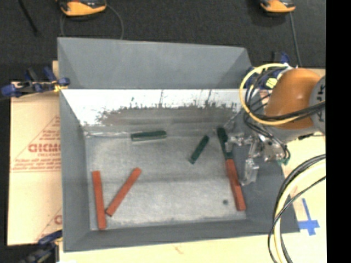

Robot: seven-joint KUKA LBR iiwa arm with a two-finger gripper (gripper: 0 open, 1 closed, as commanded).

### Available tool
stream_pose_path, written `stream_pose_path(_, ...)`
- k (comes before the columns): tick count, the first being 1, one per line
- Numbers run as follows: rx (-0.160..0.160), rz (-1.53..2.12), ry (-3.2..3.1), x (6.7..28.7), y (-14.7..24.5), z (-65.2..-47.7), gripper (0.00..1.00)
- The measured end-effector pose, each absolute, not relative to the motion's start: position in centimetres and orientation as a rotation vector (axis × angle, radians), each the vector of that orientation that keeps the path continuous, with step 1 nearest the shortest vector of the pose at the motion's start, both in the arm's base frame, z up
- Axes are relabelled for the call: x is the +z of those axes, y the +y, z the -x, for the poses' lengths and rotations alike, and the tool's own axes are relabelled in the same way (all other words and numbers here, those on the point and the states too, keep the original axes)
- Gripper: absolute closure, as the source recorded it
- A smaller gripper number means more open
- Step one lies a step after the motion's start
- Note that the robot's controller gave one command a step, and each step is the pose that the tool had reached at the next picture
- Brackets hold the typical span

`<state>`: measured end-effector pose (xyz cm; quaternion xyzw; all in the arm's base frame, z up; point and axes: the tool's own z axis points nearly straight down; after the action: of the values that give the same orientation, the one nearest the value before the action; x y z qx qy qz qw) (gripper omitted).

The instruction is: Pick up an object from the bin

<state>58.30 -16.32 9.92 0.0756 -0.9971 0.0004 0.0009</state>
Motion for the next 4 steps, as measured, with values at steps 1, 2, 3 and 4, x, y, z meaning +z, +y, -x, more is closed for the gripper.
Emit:
stream_pose_path(1, 0.009, -0.821, -3.044, 7.3, -10.6, -63.7, 0.00)
stream_pose_path(2, -0.003, -1.253, -2.895, 7.4, -13.7, -61.5, 0.00)
stream_pose_path(3, 0.005, -1.797, -2.611, 8.0, -13.7, -57.4, 0.00)
stream_pose_path(4, -0.011, -2.078, -2.368, 7.4, -11.6, -60.2, 0.00)
